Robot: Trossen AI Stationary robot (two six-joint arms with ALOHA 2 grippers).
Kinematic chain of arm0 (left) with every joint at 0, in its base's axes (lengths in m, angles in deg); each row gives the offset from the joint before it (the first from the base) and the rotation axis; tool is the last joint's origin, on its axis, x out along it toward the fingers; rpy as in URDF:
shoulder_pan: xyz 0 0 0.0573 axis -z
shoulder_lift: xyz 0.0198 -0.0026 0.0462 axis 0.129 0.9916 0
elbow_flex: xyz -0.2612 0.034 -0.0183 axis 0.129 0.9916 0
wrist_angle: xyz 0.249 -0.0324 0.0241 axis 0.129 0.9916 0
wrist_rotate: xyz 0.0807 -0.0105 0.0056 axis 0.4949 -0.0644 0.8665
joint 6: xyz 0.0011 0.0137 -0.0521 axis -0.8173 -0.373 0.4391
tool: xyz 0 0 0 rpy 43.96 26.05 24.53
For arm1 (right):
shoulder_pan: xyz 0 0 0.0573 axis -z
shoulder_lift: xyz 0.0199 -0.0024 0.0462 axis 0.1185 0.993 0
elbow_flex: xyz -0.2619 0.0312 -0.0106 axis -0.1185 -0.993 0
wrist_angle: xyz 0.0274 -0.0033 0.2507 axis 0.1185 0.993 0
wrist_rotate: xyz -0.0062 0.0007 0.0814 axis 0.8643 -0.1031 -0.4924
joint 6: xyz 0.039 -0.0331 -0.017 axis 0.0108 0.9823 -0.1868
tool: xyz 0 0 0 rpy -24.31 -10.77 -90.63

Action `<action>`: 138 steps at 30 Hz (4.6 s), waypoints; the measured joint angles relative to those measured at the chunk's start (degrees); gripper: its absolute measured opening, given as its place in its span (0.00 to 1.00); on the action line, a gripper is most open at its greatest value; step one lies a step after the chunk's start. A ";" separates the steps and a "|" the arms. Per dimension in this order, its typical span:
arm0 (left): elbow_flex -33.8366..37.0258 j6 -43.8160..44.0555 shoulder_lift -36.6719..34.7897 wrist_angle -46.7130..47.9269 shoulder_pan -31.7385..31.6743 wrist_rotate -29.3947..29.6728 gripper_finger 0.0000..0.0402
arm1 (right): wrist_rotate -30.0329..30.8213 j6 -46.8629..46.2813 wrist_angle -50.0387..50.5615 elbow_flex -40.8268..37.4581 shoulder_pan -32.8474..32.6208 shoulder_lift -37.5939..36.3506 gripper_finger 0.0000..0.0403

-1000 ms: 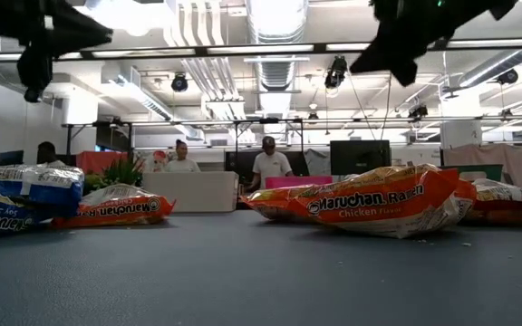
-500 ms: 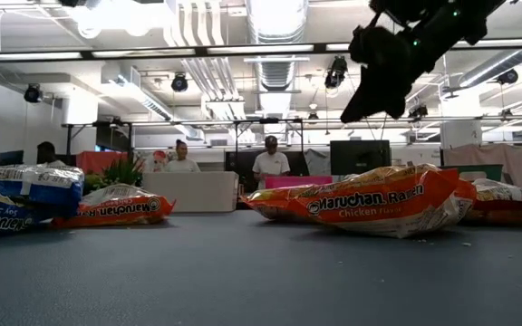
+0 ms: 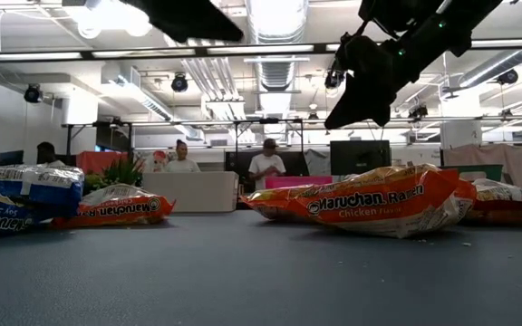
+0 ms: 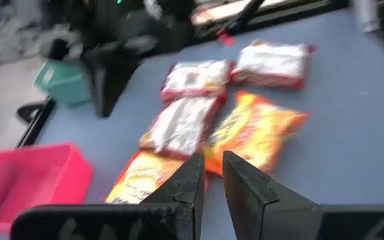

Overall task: Sort Maruchan noodles
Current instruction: Put the top right orange noodle pack into the red bin

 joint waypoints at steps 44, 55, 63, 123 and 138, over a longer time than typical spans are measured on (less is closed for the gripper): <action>1.70 -13.41 3.64 4.99 -7.25 9.42 0.09 | -3.52 -6.41 25.21 16.81 0.15 15.66 0.02; 3.71 -8.86 -1.11 10.79 -7.25 9.03 0.09 | -3.47 -13.10 43.21 24.00 -0.31 17.41 0.02; 13.00 -9.19 -6.80 1.04 -7.32 8.96 0.09 | -2.98 -15.14 42.87 23.93 1.22 14.57 0.02; 5.97 -0.79 -6.03 8.52 -6.48 6.32 0.09 | -5.71 -17.01 38.56 19.01 -12.63 11.73 0.02; 6.03 -1.41 -6.03 8.24 -6.52 6.40 0.09 | -4.39 -15.43 16.83 9.26 -2.58 15.19 0.02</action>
